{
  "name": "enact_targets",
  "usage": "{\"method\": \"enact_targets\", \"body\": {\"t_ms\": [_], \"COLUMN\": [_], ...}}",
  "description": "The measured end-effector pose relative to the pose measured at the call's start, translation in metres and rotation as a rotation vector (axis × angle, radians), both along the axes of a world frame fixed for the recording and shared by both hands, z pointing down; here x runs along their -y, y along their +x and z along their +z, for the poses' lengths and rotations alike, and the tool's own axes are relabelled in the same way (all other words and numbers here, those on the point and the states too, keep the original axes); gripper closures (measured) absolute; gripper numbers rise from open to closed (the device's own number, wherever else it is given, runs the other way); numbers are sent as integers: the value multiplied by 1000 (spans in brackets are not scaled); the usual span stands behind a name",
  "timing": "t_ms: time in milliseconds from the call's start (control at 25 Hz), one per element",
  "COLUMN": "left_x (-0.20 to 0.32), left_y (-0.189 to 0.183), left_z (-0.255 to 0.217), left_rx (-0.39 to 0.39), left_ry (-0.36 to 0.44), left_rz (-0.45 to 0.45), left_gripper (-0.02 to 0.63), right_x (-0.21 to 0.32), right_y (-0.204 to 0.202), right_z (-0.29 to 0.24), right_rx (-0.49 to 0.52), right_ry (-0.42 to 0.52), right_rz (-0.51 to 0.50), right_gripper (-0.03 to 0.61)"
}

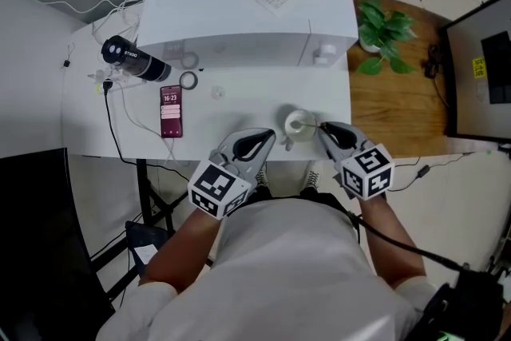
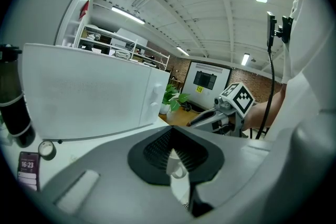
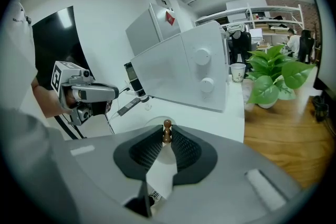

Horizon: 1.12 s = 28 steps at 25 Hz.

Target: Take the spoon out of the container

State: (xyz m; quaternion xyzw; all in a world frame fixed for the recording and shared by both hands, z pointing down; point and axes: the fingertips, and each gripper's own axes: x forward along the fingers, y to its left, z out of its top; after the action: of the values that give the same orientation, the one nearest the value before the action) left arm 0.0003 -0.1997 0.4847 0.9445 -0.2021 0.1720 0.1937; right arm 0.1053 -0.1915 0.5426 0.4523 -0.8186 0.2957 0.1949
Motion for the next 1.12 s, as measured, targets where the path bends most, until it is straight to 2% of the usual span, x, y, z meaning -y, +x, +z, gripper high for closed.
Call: {"method": "enact_targets", "body": {"t_ms": [880,1120], "left_x": [-33,-35], "left_y": [-3,4], "left_z": [-55,-61], "left_rx": [-66,-68], "left_ry": [121,139], "left_rz": [13,28], "left_gripper": [609,609], "right_x": [-40,-44], "right_y": [4,7], "right_z": [-114,-123], "right_rx": [22,20], "right_ry": [215,240], "right_rz": [8,15], "right_gripper": [522,522]}}
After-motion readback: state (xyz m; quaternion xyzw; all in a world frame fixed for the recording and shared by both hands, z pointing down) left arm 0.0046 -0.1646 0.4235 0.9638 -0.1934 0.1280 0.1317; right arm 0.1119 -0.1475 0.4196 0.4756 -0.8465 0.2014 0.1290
